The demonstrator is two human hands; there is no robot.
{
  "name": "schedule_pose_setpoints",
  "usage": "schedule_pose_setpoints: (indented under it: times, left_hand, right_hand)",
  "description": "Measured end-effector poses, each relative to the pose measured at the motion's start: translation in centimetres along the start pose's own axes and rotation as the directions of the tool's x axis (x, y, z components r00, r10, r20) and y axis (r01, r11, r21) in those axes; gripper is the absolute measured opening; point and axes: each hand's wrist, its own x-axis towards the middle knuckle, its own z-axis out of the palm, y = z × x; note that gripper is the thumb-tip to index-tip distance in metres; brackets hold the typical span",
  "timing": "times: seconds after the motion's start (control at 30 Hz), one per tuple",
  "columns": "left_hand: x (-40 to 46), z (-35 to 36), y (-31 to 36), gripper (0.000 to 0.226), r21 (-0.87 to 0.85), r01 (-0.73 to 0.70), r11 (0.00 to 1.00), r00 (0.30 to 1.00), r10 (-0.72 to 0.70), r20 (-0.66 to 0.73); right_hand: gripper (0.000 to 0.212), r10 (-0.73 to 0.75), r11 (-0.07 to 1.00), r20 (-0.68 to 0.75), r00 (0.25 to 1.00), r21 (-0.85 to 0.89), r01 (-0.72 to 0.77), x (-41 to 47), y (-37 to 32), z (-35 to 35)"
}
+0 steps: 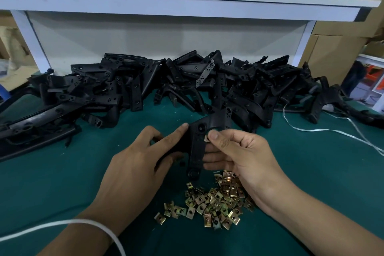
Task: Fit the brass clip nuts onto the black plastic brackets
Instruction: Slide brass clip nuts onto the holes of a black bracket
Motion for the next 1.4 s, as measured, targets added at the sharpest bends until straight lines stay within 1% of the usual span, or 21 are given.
schedule_pose_setpoints:
  times: [0.07,0.3,0.53,0.67,0.77,0.9,0.97,1.03,1.1,1.17,1.27,1.33,1.4]
  left_hand:
    - [0.0,0.0,0.0,0.06,-0.011,-0.008,1.0,1.0,0.008,-0.015]
    - [-0.1,0.3,0.0,0.064,-0.015,-0.024,1.0,0.999,0.024,-0.03]
    - [0.0,0.2,0.6,0.057,-0.003,-0.042,0.999,0.998,0.042,-0.042]
    - [0.0,0.1,0.8,0.057,0.02,-0.053,0.998,0.997,0.054,-0.056]
    - [-0.2,0.1,0.9,0.063,0.037,-0.066,0.997,0.996,0.068,-0.055]
    - [-0.1,0.1,1.1,0.06,0.018,-0.041,0.999,0.996,0.042,-0.073]
    - [0.1,0.0,1.1,0.062,0.026,-0.011,1.0,0.995,0.013,-0.1]
    - [0.2,-0.1,1.2,0.064,0.027,0.011,1.0,0.994,-0.007,-0.113]
    - [0.1,-0.1,1.4,0.065,0.046,-0.003,0.999,0.995,0.007,-0.1]
    - [0.0,-0.1,1.6,0.066,0.068,-0.017,0.998,0.996,0.023,-0.086]
    - [0.0,-0.1,1.8,0.067,0.079,-0.006,0.997,0.995,0.013,-0.096]
    - [0.0,0.1,1.8,0.067,0.056,-0.003,0.998,0.996,0.008,-0.093]
    - [-0.1,0.2,1.7,0.066,0.025,-0.004,1.0,0.996,0.006,-0.084]
  right_hand:
    - [0.021,-0.004,1.0,-0.015,1.0,0.001,0.004,-0.1,0.0,0.3]
    - [0.023,-0.01,1.0,-0.074,0.997,-0.024,0.008,-0.3,0.0,0.6]
    - [0.022,-0.05,0.997,-0.102,0.994,-0.058,0.044,-0.6,-0.2,0.7]
    - [0.022,-0.086,0.989,-0.115,0.99,-0.132,0.07,-0.9,-0.1,0.9]
    - [0.02,-0.124,0.977,-0.114,0.986,-0.189,0.101,-1.0,-0.1,0.8]
    - [0.015,-0.175,0.955,-0.101,0.979,-0.258,0.144,-0.9,-0.2,0.8]
    - [0.021,-0.215,0.908,-0.083,0.973,-0.383,0.168,-1.2,0.1,1.0]
    - [0.028,-0.252,0.798,-0.046,0.967,-0.575,0.18,-1.7,0.5,1.2]
    - [0.038,-0.278,0.697,-0.027,0.96,-0.694,0.182,-2.2,0.8,1.4]
    - [0.045,-0.314,0.63,-0.056,0.948,-0.759,0.164,-2.3,0.8,1.5]
    - [0.043,-0.372,0.535,-0.06,0.926,-0.829,0.161,-2.4,0.9,1.8]
    - [0.043,-0.394,0.504,-0.052,0.918,-0.847,0.169,-2.4,1.0,1.8]
    - [0.048,-0.404,0.502,-0.049,0.914,-0.847,0.177,-2.4,0.9,1.9]
